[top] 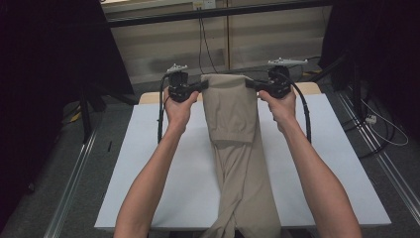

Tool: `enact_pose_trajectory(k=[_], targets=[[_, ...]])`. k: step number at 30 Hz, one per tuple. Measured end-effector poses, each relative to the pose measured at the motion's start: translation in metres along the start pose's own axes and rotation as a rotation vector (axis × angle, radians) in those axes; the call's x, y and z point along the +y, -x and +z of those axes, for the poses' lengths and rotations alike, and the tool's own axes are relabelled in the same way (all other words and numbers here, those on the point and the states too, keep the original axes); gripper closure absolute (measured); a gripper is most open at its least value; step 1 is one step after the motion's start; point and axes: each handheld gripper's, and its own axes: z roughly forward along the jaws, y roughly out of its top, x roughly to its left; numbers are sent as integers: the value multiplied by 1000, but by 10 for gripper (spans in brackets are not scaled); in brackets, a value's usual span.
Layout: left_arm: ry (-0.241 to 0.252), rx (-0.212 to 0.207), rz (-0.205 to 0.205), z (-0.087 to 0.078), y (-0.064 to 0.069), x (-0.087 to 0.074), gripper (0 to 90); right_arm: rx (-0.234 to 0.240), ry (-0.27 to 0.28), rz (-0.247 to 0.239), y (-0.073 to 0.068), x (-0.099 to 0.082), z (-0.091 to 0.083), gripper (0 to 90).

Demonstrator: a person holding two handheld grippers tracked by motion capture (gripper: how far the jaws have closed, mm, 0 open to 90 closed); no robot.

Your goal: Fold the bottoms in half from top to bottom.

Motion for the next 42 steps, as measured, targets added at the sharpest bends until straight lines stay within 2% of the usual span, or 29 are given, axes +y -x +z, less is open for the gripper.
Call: enact_pose_trajectory(k=[3, 5, 6, 7, 8, 10, 12, 14, 17, 20, 23, 25, 27, 28, 30, 33, 35, 38, 40, 42], targets=[[-4, 5, 14, 7, -2, 1, 840, -11, 6, 0, 2, 6, 4, 834], [-13, 12, 10, 11, -3, -2, 830, -26, -3, -20, 5, 6, 9, 816], [-24, 33, 7, 14, -3, -6, 790, -44, -4, -22, 7, 4, 11, 748], [-50, 77, 18, 18, -2, -9, 643, -85, -8, -9, 10, 2, 14, 572], [-73, 93, 26, 20, -2, -14, 525, -115, -19, 6, 13, -1, 17, 464], [-90, 82, 15, 22, -2, -23, 467, -145, -39, 22, 18, -9, 19, 427], [-110, 86, 20, 23, -1, -31, 357, -148, -57, 22, 20, -17, 18, 391], [-131, 86, 54, 20, 1, -39, 303, -134, -71, 17, 20, -26, 14, 391], [-147, 86, 72, 11, 6, -52, 210, -92, -87, 17, 14, -44, 5, 388], [-134, 67, 53, -4, 11, -66, 166, -50, -103, 7, 2, -66, -9, 396], [-132, 55, 54, -22, 20, -84, 154, 6, -121, -15, -18, -90, -27, 422], [-155, 53, 99, -34, 28, -96, 148, 36, -143, -27, -34, -106, -40, 477], [-171, 40, 101, -48, 35, -109, 148, 77, -182, -55, -50, -124, -52, 528], [-171, 26, 84, -55, 38, -117, 148, 90, -194, -67, -59, -133, -58, 558], [-195, 15, 95, -67, 43, -132, 149, 133, -243, -103, -76, -153, -70, 628], [-237, -2, 89, -84, 50, -155, 149, 167, -309, -107, -97, -178, -83, 683], [-275, -3, 91, -94, 56, -166, 149, 205, -339, -135, -111, -189, -90, 707], [-268, -24, 127, -108, 64, -179, 149, 250, -342, -184, -128, -199, -97, 709], [-258, -26, 121, -112, 65, -188, 150, 275, -334, -201, -132, -204, -96, 696], [-266, -33, 100, -112, 65, -192, 150, 284, -359, -207, -134, -209, -90, 672]])
